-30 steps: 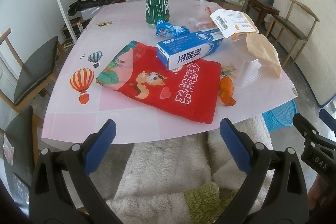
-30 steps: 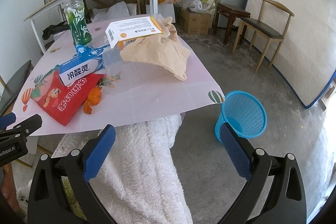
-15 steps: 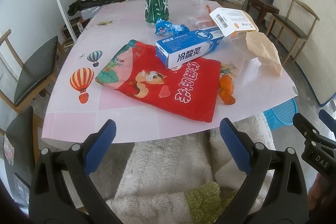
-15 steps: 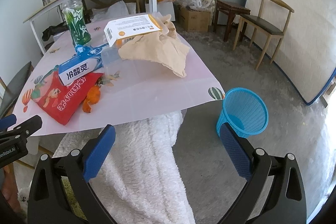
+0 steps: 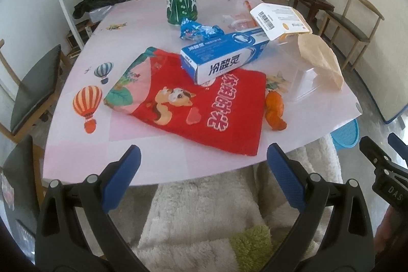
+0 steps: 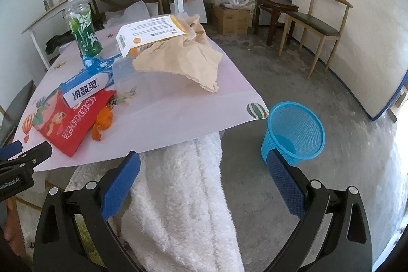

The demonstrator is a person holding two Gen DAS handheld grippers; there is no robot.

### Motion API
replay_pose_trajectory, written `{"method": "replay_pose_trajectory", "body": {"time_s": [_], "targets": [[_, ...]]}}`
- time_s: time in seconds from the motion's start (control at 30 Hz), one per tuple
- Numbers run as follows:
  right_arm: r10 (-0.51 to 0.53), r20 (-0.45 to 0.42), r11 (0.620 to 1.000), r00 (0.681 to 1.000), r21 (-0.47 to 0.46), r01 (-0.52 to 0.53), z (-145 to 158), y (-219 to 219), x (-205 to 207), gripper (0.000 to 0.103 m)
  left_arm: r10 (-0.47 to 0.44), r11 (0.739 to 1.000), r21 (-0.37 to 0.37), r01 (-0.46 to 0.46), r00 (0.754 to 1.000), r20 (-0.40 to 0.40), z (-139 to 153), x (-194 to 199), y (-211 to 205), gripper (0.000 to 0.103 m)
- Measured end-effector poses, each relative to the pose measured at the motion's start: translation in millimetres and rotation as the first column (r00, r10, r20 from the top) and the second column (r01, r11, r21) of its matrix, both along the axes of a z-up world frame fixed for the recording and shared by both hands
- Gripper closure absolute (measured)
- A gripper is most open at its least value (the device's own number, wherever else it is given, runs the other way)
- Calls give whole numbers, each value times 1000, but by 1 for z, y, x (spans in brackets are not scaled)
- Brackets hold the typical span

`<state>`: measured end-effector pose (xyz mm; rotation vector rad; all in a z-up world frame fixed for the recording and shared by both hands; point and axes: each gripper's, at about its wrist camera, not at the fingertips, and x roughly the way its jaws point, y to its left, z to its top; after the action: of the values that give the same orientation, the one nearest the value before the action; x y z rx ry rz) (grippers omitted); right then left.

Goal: Collect trash

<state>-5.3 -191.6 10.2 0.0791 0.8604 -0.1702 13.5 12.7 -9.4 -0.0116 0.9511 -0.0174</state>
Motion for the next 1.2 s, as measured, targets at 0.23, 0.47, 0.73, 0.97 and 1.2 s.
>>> {"method": "replay_pose_trajectory", "body": {"time_s": [0.23,0.47,0.73,0.97,1.2], "targets": [[-27,162,999,986,46,20,11,-15,-2,6,-61,998,3,61,994,91,8,11,1,8],[22,297,997,955,67,-44,35,-24,17,6,-152,974,-137,181,967,204,13,24,6,8],[79,231,978,970,168,-120,33,-35,89,6,-257,940,-156,304,930,263,10,35,-17,8],[184,145,945,972,247,-216,11,-33,153,7,-329,919,-152,362,921,207,-3,52,-34,8],[212,122,949,970,213,-234,4,-31,167,14,-327,922,-164,352,931,159,-10,66,-42,8]]}}
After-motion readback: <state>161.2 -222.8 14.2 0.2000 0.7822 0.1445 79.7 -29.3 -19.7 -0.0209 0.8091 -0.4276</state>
